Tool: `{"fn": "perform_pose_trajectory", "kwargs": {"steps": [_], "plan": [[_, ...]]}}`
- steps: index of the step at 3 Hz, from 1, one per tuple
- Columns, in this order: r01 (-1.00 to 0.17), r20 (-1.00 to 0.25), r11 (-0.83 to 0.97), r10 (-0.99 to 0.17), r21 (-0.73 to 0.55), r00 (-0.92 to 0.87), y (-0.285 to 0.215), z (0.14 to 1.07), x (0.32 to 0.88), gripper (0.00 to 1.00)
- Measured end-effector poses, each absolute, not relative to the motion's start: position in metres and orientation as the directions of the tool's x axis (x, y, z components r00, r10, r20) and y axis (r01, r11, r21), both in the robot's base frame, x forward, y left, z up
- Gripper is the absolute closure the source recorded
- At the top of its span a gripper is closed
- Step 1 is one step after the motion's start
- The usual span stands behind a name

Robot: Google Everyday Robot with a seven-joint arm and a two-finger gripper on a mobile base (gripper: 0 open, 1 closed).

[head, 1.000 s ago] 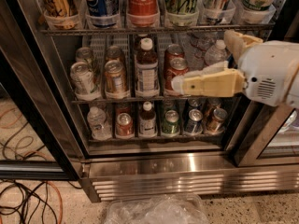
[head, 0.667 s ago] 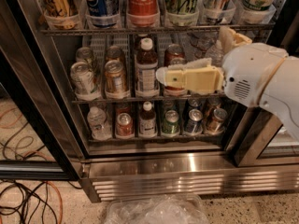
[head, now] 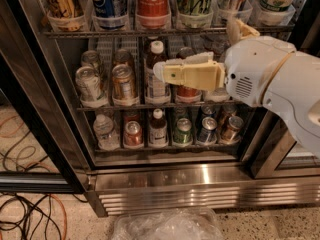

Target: Pick coke can from top shelf of fridge

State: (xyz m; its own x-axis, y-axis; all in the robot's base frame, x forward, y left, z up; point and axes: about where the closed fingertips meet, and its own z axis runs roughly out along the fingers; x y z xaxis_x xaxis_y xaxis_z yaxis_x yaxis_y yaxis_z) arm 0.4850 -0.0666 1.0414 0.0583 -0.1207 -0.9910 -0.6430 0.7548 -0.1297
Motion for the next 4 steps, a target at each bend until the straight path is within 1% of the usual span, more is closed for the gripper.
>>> {"fn": "perform_pose_trajectory", "kwargs": {"steps": [1,2,3,4], "plan": [[-0.647,-0.987,0.746,-0.131,-0.158,0.089,-0.061,1.041,0.484,0.0],[-0.603,-0.988,0.783,-0.104,-0.154,0.117,-0.068,1.034,0.495,0.0],[-0.526,-0.983,0.835,-0.093,-0.162,0.156,-0.083,1.031,0.509,0.0],[-0.538,-0.97,0.813,-0.129,-0.222,0.206,-0.057,1.037,0.507,0.0]]}}
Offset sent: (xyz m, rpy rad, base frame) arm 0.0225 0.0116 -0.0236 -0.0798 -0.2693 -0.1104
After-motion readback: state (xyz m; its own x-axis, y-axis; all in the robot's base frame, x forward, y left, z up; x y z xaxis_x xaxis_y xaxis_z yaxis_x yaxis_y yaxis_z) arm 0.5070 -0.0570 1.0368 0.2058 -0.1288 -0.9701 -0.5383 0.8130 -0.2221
